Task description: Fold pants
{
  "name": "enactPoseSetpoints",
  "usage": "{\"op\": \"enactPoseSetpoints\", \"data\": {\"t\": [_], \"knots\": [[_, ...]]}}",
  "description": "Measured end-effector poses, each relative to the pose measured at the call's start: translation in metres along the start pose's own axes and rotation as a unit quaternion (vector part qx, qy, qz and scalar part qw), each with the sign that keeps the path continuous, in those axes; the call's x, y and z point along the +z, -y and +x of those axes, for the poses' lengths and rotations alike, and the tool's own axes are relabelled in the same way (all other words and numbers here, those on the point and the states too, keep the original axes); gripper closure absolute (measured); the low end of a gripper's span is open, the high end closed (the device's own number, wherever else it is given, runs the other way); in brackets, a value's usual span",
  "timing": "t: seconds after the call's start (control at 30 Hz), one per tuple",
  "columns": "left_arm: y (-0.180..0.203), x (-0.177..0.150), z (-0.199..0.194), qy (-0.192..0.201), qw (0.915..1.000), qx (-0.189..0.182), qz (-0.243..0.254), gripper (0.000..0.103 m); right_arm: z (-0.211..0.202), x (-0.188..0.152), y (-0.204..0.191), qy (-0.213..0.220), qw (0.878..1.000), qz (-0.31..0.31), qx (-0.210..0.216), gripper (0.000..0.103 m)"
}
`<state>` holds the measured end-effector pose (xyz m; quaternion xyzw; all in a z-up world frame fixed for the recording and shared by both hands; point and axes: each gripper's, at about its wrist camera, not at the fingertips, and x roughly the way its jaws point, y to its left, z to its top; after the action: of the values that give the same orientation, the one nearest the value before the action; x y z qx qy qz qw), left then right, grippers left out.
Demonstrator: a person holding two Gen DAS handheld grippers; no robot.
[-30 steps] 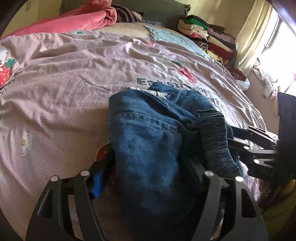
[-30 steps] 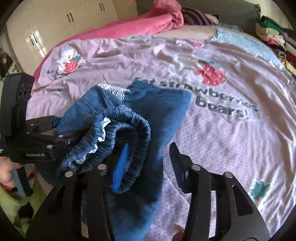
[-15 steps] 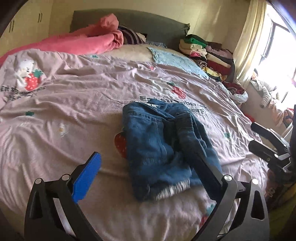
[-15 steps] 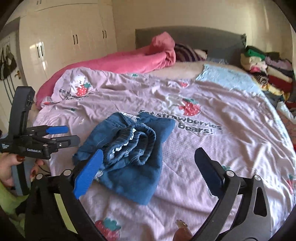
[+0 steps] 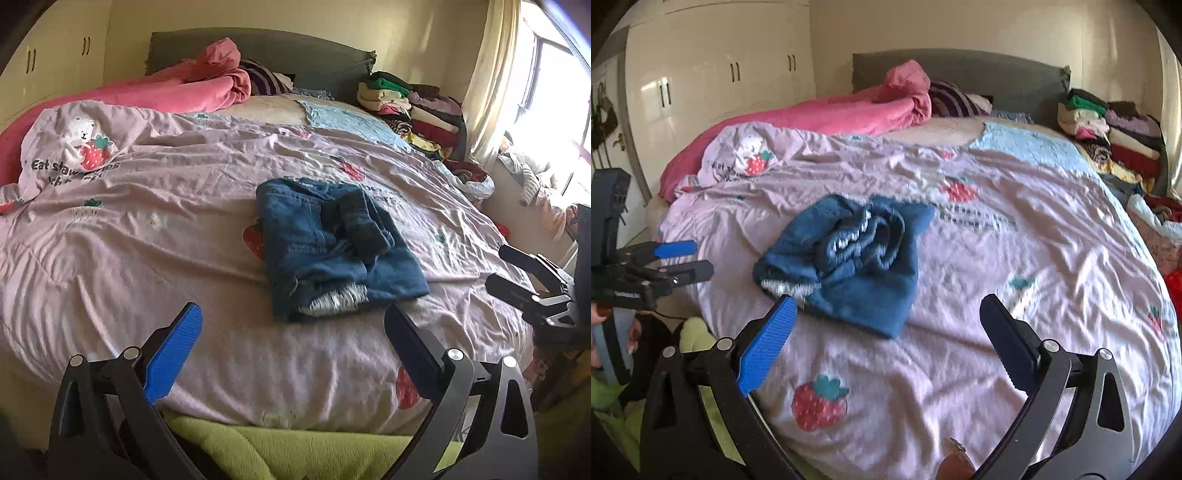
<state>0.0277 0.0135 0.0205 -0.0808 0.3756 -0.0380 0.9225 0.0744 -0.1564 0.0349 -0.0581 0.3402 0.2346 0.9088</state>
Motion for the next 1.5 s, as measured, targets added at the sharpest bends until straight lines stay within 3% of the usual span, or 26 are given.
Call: {"op": "enactPoseSetpoints", "data": {"t": [0.33, 1.5], "knots": [[0.004, -0.026, 0.019, -0.03, 0.9994, 0.017, -0.006, 0.004, 0.014, -0.021, -0.006, -0.033, 0.999, 0.02, -0.002, 0.009], [0.003, -0.022, 0.014, -0.034, 0.999, 0.026, -0.012, 0.004, 0.015, -0.017, -0.006, -0.033, 0.999, 0.019, -0.006, 0.009]]}}
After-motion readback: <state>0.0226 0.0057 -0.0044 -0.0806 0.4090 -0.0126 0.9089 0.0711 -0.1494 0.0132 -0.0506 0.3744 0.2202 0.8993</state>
